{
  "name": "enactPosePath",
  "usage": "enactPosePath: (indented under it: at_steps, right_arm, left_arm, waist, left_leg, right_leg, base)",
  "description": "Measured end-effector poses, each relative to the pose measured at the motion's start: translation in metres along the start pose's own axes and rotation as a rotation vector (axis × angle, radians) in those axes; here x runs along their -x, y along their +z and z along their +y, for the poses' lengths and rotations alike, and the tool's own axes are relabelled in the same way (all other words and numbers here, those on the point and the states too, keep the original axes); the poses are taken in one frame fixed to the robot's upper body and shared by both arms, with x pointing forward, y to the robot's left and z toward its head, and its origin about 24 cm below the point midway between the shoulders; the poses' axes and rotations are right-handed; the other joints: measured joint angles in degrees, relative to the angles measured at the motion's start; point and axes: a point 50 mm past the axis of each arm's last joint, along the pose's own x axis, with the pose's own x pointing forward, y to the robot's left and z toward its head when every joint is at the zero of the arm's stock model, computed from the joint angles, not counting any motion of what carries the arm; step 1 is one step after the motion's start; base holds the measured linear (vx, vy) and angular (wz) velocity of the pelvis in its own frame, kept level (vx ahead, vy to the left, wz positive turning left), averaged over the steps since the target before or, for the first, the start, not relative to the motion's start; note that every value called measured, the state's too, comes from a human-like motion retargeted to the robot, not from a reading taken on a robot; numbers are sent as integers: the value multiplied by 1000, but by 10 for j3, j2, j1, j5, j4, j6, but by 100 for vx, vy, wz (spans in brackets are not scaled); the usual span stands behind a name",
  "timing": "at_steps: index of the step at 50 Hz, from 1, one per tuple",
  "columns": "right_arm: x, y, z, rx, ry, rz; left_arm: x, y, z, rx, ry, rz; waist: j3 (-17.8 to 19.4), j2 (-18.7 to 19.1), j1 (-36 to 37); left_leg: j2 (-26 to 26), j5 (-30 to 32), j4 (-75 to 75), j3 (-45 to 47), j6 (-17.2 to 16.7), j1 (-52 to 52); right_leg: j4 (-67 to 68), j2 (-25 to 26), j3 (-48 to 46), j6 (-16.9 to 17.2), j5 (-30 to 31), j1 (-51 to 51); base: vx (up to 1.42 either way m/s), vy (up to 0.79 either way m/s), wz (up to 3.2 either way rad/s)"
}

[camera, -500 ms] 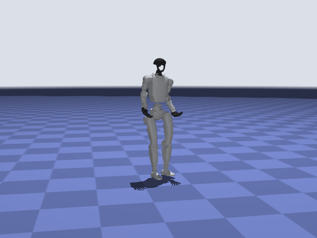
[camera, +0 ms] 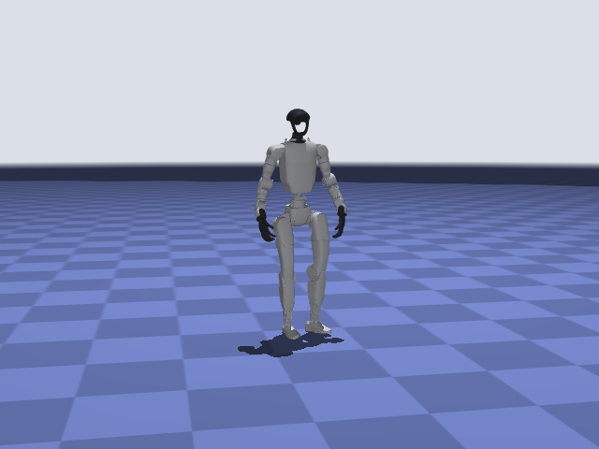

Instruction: Kungfu

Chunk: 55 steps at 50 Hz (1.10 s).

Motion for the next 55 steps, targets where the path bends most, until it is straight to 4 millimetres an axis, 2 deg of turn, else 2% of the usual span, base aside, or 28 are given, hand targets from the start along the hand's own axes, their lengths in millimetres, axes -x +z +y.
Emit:
enactPosePath:
  at_steps: [2,5,9,12,16,18,20,22,25,28,30,31,33,34,36,38,40,43,47,50,55]
  right_arm:
    - [-2,-2,6,49,68,44]
    - [-4,-5,14,91,148,92]
    - [-6,4,13,235,114,59]
    - [-8,6,10,280,160,80]
    - [-9,5,3,280,223,136]
    - [-9,3,1,277,227,150]
    - [-8,-1,2,265,228,163]
    - [-6,-6,5,233,219,167]
    - [-2,-17,14,154,184,164]
    - [8,-35,26,37,158,190]
    - [14,-48,32,-73,140,234]
    - [15,-52,34,-135,131,258]
    - [18,-61,38,-270,96,315]
    - [20,-65,39,-332,70,344]
    - [26,-75,39,-438,7,398]
    - [35,-84,35,-522,-52,445]
    - [44,-93,32,-571,-81,486]
    - [50,-99,32,-542,-60,527]
    - [47,-97,34,-414,-4,537]
    - [40,-93,42,-313,41,551]
    - [20,-75,59,-175,110,531]
  left_arm:
    - [-5,-5,-15,-86,-9,57]
    - [-13,-12,-41,-133,-47,130]
    - [-18,-15,-62,16,51,129]
    - [-16,-22,-65,101,74,110]
    - [-10,-38,-59,111,1,172]
    - [-7,-44,-55,97,-16,197]
    - [-4,-49,-49,76,-1,224]
    - [-1,-56,-42,59,43,247]
    - [4,-66,-37,75,121,278]
    - [7,-74,-38,158,168,287]
    - [5,-72,-41,233,184,273]
    - [2,-68,-45,290,193,256]
    - [-3,-60,-54,411,213,218]
    - [-5,-58,-59,470,223,201]
    - [-6,-57,-67,569,240,177]
    - [-8,-56,-77,630,242,166]
    - [-9,-56,-87,666,243,164]
    - [-9,-58,-97,707,252,176]
    - [-8,-63,-104,695,201,197]
    - [-4,-71,-108,633,107,218]
    - [4,-88,-112,518,-15,293]
  waist:
    - [8,9,-3]
    - [15,19,-6]
    - [21,31,-9]
    - [20,41,-25]
    - [18,44,-28]
    - [14,39,-24]
    - [10,25,-18]
    - [3,14,-16]
    - [-16,14,-19]
    - [-50,0,-14]
    - [-71,-17,11]
    - [-75,-26,17]
    - [-74,-23,-27]
    - [-72,-26,-33]
    - [-70,-39,-15]
    - [-73,-42,0]
    - [-79,-41,15]
    - [-76,-39,29]
    - [-66,-33,53]
    - [-67,-34,70]
    - [-43,-31,67]
  left_leg:
    - [10,1,-6,12,-6,8]
    - [27,1,-13,24,-19,19]
    - [44,4,-25,45,-30,33]
    - [62,7,-26,53,-43,38]
    - [86,11,-23,67,-59,43]
    - [95,13,-21,75,-67,44]
    - [96,15,-18,87,-75,46]
    - [103,19,-14,92,-83,46]
    - [135,33,-5,84,-98,36]
    - [161,63,20,85,-100,6]
    - [181,97,42,108,-85,-16]
    - [188,112,61,114,-65,-30]
    - [188,131,112,72,-13,-77]
    - [186,127,128,82,-7,-84]
    - [174,105,144,117,-31,-79]
    - [142,75,170,78,-61,-97]
    - [97,54,180,45,-70,-118]
    - [58,43,173,56,-76,-139]
    - [20,40,141,66,-64,-165]
    - [2,49,104,67,-61,-185]
    - [-1,88,53,116,-24,-169]
  right_leg:
    - [-3,-19,-25,-19,22,8]
    - [-2,-47,-25,-21,59,8]
    - [-16,-77,-12,-36,107,11]
    - [-30,-111,-35,-59,156,18]
    - [-41,-144,-55,-87,198,21]
    - [-46,-159,-67,-81,220,22]
    - [-54,-176,-79,-33,228,23]
    - [-56,-173,-77,4,177,23]
    - [-59,-141,-90,-40,97,27]
    - [-78,-114,-108,-50,57,32]
    - [-83,-95,-62,-55,40,18]
    - [-86,-89,-53,-60,31,17]
    - [-95,-89,-87,-73,32,21]
    - [-98,-89,-85,-78,34,21]
    - [-99,-87,-62,-87,32,17]
    - [-98,-82,-61,-96,30,14]
    - [-98,-72,-61,-103,27,11]
    - [-103,-60,-55,-111,23,17]
    - [-113,-39,-44,-121,18,29]
    - [-115,-22,-31,-128,11,31]
    - [-118,4,-16,-135,-2,63]
  base:
    - [-16,-7,-72]
    - [-10,-16,-70]
    - [-8,-27,-71]
    - [-7,-30,-35]
    - [-8,-40,-50]
    - [-8,-53,-52]
    - [-7,-59,-48]
    - [-1,-59,-26]
    - [4,-75,-1]
    - [9,-87,2]
    - [-7,-80,-48]
    - [-14,-60,-24]
    - [-11,-50,106]
    - [-8,-48,53]
    - [-3,-40,-98]
    - [5,-36,-81]
    - [8,-32,-52]
    - [7,-19,-34]
    - [11,-19,-49]
    - [21,-21,-70]
    - [20,-19,-43]
